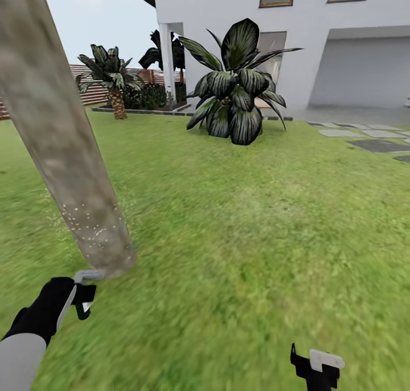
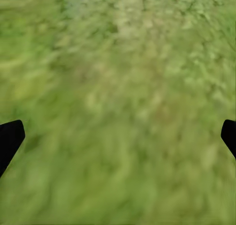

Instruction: In the garden, pick up the pesticide atomizer on the floor and spray pesticide onto both trees until each tree trunk is fully covered.

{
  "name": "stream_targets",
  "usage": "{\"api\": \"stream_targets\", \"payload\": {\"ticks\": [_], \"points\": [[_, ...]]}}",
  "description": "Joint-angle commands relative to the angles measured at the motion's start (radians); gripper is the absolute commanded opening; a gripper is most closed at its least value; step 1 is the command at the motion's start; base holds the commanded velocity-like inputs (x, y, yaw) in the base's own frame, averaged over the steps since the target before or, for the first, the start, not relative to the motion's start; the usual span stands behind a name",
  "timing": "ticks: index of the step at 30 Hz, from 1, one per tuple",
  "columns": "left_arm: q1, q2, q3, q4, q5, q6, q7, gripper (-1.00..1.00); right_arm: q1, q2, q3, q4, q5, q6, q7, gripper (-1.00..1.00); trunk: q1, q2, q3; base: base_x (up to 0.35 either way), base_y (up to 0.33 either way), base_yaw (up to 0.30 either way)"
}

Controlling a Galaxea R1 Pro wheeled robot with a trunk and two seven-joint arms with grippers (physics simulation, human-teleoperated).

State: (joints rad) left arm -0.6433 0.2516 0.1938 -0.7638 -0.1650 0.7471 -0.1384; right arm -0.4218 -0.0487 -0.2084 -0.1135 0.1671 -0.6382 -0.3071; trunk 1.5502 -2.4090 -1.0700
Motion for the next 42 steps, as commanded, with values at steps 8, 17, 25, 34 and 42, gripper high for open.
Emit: {"api": "stream_targets", "payload": {"ticks": [8, 17, 25, 34, 42], "points": [[0.001, -0.005, -0.004, -0.002, -0.001, 0.000, 0.000, -1.00, 0.000, 0.000, 0.000, 0.000, 0.000, 0.000, 0.000, 1.00, 0.000, 0.000, 0.000, 0.102, -0.154, 0.086], [0.001, -0.005, 0.000, -0.012, -0.001, 0.000, 0.002, -1.00, 0.000, 0.001, 0.001, 0.000, 0.000, 0.000, 0.000, 1.00, 0.000, 0.000, 0.000, 0.158, -0.233, 0.000], [0.001, -0.005, 0.000, -0.012, -0.001, 0.000, 0.002, -1.00, 0.000, 0.001, 0.001, 0.000, 0.000, 0.000, 0.000, 1.00, 0.000, 0.000, 0.000, 0.126, -0.249, 0.004], [0.001, -0.003, 0.000, -0.012, -0.001, 0.001, 0.003, -1.00, 0.000, 0.001, 0.001, 0.000, 0.000, 0.000, 0.000, 1.00, 0.000, 0.000, 0.000, 0.102, -0.262, 0.253], [0.001, 0.000, 0.001, -0.012, -0.001, 0.001, 0.003, -1.00, 0.000, 0.001, 0.000, 0.000, 0.000, 0.000, 0.000, 1.00, 0.000, 0.000, 0.000, 0.210, -0.217, 0.209]]}}
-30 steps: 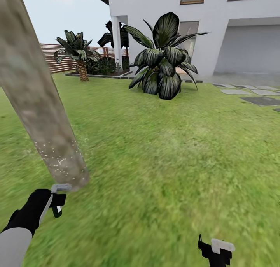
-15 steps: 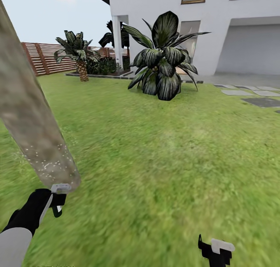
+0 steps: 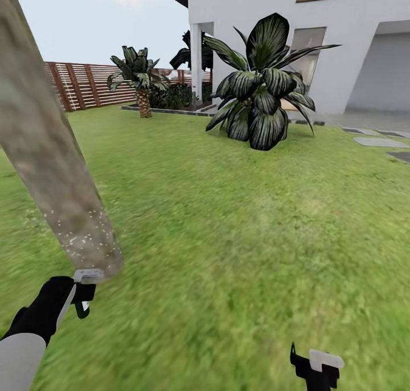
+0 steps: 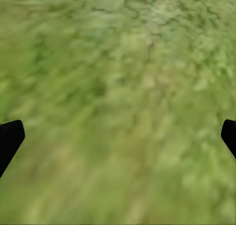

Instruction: In the garden, pick up the pesticide atomizer on the floor and spray pesticide onto both trees until each tree trunk is fully covered.

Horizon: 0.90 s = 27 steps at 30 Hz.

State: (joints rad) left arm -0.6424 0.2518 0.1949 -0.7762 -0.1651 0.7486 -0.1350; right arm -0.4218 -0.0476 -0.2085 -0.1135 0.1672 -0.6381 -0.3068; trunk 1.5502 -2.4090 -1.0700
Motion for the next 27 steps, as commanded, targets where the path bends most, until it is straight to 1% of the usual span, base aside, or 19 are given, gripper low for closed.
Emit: {"api": "stream_targets", "payload": {"ticks": [1, 7, 14, 24, 27], "points": [[0.000, 0.000, 0.000, 0.000, -0.001, 0.000, 0.000, -1.00, 0.000, 0.000, 0.000, 0.000, 0.000, 0.000, 0.000, 1.00, 0.000, 0.000, 0.000, 0.189, -0.219, 0.019], [0.000, -0.001, 0.000, 0.000, -0.001, 0.000, 0.000, -1.00, 0.000, 0.000, 0.000, 0.000, 0.000, 0.000, 0.000, 1.00, 0.000, 0.000, 0.000, 0.035, -0.263, 0.017], [0.000, 0.000, 0.001, -0.003, 0.001, 0.001, 0.000, -1.00, 0.000, 0.000, 0.001, 0.000, 0.000, 0.000, 0.000, 1.00, 0.000, 0.000, 0.000, 0.004, -0.272, 0.249], [0.000, 0.000, 0.001, -0.003, 0.002, 0.001, 0.000, -1.00, 0.000, 0.000, 0.000, 0.000, 0.000, 0.000, 0.000, 1.00, 0.000, 0.000, 0.000, 0.219, -0.197, 0.268], [0.000, 0.000, 0.001, -0.002, 0.003, 0.001, 0.000, -1.00, 0.000, 0.000, 0.000, 0.000, 0.000, 0.000, 0.000, 1.00, 0.000, 0.000, 0.000, 0.207, -0.197, 0.088]]}}
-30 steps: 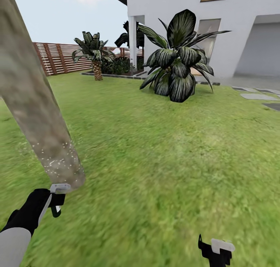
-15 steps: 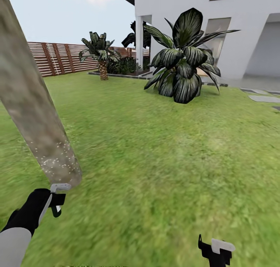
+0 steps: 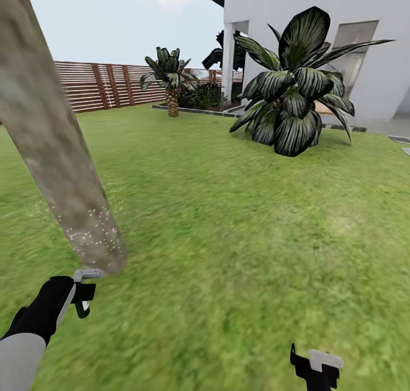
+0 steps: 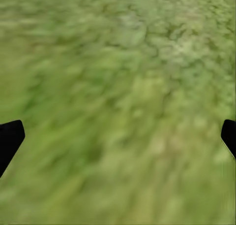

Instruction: In the garden, pick up the pesticide atomizer on the floor and spray pesticide onto both trees until each tree trunk is fully covered.

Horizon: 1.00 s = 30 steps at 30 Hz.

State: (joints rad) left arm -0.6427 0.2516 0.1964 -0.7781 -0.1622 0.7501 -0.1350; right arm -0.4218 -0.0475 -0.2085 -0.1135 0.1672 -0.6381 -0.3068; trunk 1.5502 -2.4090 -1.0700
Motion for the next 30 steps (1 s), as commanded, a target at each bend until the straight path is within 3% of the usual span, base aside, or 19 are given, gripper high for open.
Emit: {"api": "stream_targets", "payload": {"ticks": [1, 6, 9, 12, 16, 25, 30], "points": [[0.001, 0.000, 0.000, 0.000, 0.000, 0.000, 0.000, -1.00, 0.000, -0.001, 0.000, 0.000, 0.000, 0.000, 0.000, 1.00, 0.000, 0.000, 0.000, 0.080, -0.240, 0.020], [0.001, 0.000, 0.006, 0.000, 0.001, 0.000, 0.000, -1.00, 0.000, -0.004, 0.000, 0.000, 0.000, 0.000, 0.000, 1.00, 0.000, 0.000, 0.000, 0.007, -0.266, 0.002], [0.000, 0.001, 0.047, 0.005, -0.001, -0.001, 0.000, -1.00, 0.000, -0.003, 0.000, 0.000, 0.000, 0.000, 0.000, 1.00, 0.000, 0.000, 0.000, 0.000, -0.118, 0.000], [0.017, 0.002, 0.062, 0.013, -0.003, -0.003, -0.001, -1.00, 0.000, -0.002, 0.000, 0.000, 0.000, 0.000, 0.000, 1.00, 0.000, 0.000, 0.000, 0.000, -0.015, 0.163], [0.030, -0.002, 0.054, 0.012, -0.004, -0.004, -0.003, -1.00, 0.000, -0.002, 0.000, 0.000, 0.000, 0.000, 0.000, 1.00, 0.000, 0.000, 0.000, 0.033, -0.005, 0.238], [0.031, -0.008, 0.050, 0.001, -0.002, -0.005, -0.002, -1.00, 0.000, -0.002, 0.000, 0.000, 0.000, 0.000, 0.000, 1.00, 0.000, 0.000, 0.000, 0.240, -0.144, 0.018], [0.026, -0.008, 0.058, -0.007, 0.002, -0.011, -0.002, -1.00, 0.000, -0.002, 0.000, 0.000, 0.000, 0.000, 0.000, 1.00, 0.000, 0.000, 0.000, -0.054, -0.078, 0.170]]}}
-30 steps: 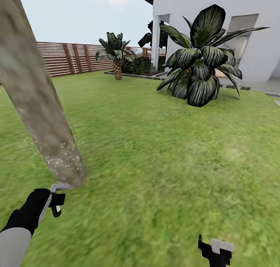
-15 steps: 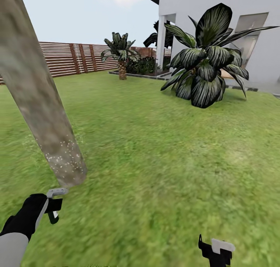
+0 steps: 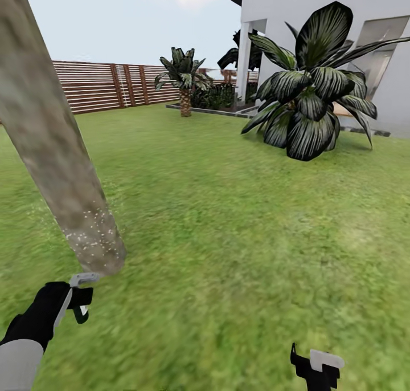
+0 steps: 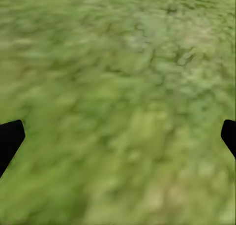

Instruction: In the garden, pick up the pesticide atomizer on the floor and spray pesticide onto both trees until each tree trunk is fully covered.

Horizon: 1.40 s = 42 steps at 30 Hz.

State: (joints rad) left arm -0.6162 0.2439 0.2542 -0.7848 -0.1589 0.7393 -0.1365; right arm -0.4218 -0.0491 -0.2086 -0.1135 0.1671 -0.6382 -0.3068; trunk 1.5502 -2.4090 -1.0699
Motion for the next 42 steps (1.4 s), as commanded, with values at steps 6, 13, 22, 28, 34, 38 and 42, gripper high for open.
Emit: {"api": "stream_targets", "payload": {"ticks": [6, 13, 22, 28, 34, 38, 42], "points": [[-0.034, -0.030, -0.005, -0.128, 0.001, -0.011, -0.002, -1.00, 0.000, -0.001, 0.000, 0.000, 0.000, 0.000, 0.000, 1.00, 0.000, 0.000, 0.000, -0.004, -0.002, 0.229], [-0.123, -0.035, -0.007, -0.228, 0.001, 0.062, -0.004, -1.00, 0.000, -0.004, 0.000, 0.000, 0.000, 0.000, 0.000, 1.00, 0.000, 0.000, 0.000, 0.000, 0.000, 0.006], [-0.122, -0.023, 0.003, -0.240, 0.002, 0.070, -0.006, -1.00, 0.000, -0.003, 0.000, -0.001, 0.000, 0.000, -0.001, 1.00, 0.000, 0.000, 0.000, 0.000, 0.000, 0.098], [-0.119, -0.025, 0.004, -0.240, 0.004, 0.066, -0.007, -1.00, 0.000, -0.003, 0.000, -0.001, 0.000, 0.000, -0.001, 1.00, 0.000, 0.000, 0.000, 0.051, 0.000, 0.201], [-0.116, -0.030, -0.007, -0.240, 0.004, 0.064, -0.003, -1.00, 0.000, -0.003, 0.000, -0.001, 0.000, 0.000, -0.001, 1.00, 0.000, 0.000, 0.000, 0.110, 0.000, 0.127], [-0.114, -0.031, -0.004, -0.240, 0.005, 0.062, -0.003, -1.00, 0.000, -0.003, 0.000, -0.002, 0.000, 0.000, -0.001, 1.00, 0.000, 0.000, 0.000, 0.042, 0.000, 0.157], [-0.111, -0.031, -0.005, -0.240, 0.004, 0.060, -0.002, -1.00, 0.000, -0.003, 0.000, -0.001, 0.000, 0.000, -0.001, 1.00, 0.000, 0.000, 0.000, 0.285, 0.000, 0.010]]}}
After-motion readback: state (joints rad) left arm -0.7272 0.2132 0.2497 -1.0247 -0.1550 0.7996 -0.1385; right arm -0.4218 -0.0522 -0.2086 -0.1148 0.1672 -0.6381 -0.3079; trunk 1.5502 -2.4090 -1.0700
